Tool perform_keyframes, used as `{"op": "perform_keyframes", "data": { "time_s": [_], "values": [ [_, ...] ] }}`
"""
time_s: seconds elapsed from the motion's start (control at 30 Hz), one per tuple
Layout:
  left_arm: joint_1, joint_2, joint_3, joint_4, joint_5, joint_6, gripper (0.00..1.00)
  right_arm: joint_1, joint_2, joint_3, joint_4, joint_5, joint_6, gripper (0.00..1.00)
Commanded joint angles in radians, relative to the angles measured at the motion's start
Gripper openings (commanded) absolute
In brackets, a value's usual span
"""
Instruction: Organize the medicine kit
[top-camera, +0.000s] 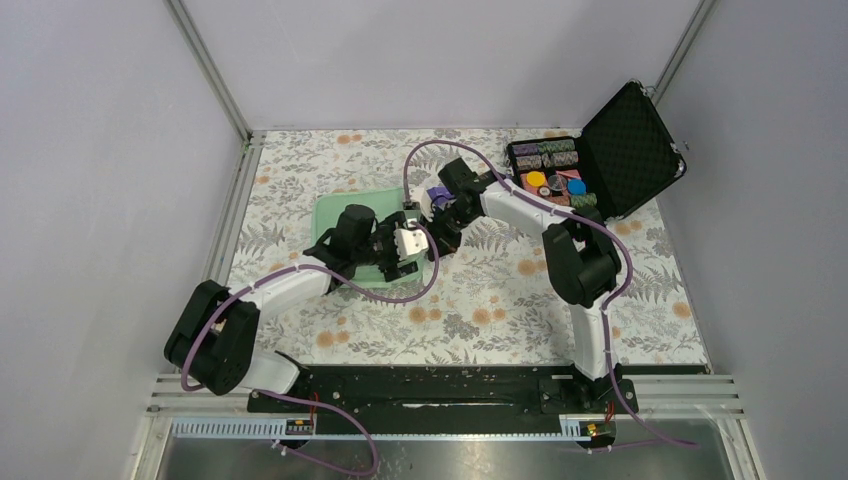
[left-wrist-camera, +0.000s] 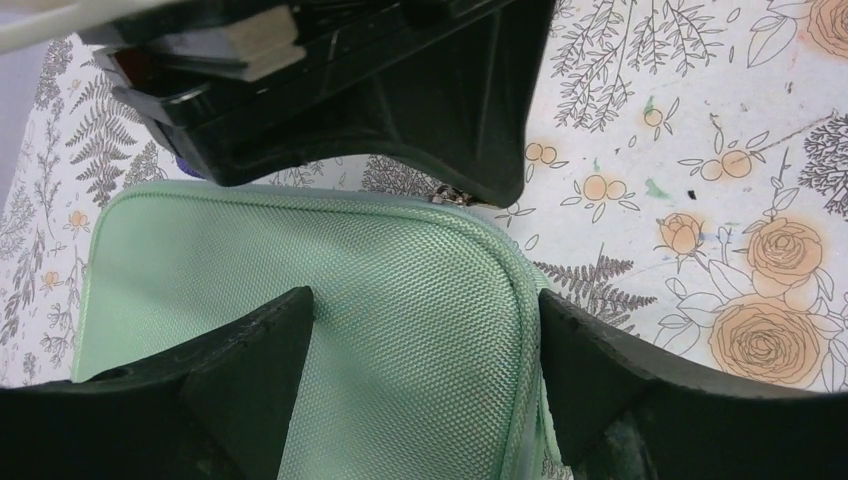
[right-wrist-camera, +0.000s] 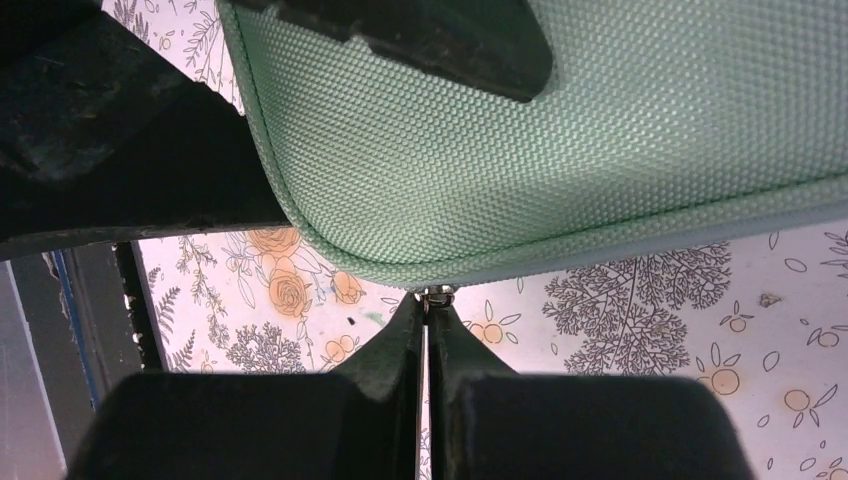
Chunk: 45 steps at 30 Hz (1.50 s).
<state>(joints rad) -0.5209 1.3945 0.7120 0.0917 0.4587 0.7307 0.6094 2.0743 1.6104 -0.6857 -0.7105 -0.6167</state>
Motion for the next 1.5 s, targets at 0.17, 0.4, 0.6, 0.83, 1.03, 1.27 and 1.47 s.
{"op": "perform_keyframes", "data": {
  "time_s": [0.17, 0.4, 0.6, 0.83, 1.03, 1.27, 1.47],
  "values": [
    [0.016, 0.035, 0.006, 0.208, -0.157, -0.015, 0.77, 0.025, -0.089, -0.029, -0.034, -0.164, 0.142, 0.00],
    [0.014, 0.024, 0.012, 0.214, -0.147, -0.084, 0.78, 0.019, -0.091, -0.048, 0.046, -0.157, 0.239, 0.00],
    [0.090, -0.152, 0.008, 0.000, 0.006, -0.042, 0.87, 0.000, -0.091, -0.045, 0.051, -0.118, 0.257, 0.00],
    [0.293, -0.207, 0.134, -0.121, 0.063, -0.249, 0.93, -0.010, -0.042, 0.016, -0.017, -0.063, 0.219, 0.00],
    [0.373, 0.113, 0.405, -0.153, 0.051, -0.599, 0.92, -0.010, -0.030, 0.025, -0.033, -0.024, 0.208, 0.00],
    [0.468, 0.508, 0.738, -0.215, 0.150, -0.926, 0.89, -0.014, -0.004, 0.077, -0.068, 0.038, 0.184, 0.00],
    [0.519, 0.505, 0.698, -0.242, 0.279, -0.880, 0.86, -0.015, 0.062, 0.160, -0.069, 0.107, 0.173, 0.00]
  ]
}}
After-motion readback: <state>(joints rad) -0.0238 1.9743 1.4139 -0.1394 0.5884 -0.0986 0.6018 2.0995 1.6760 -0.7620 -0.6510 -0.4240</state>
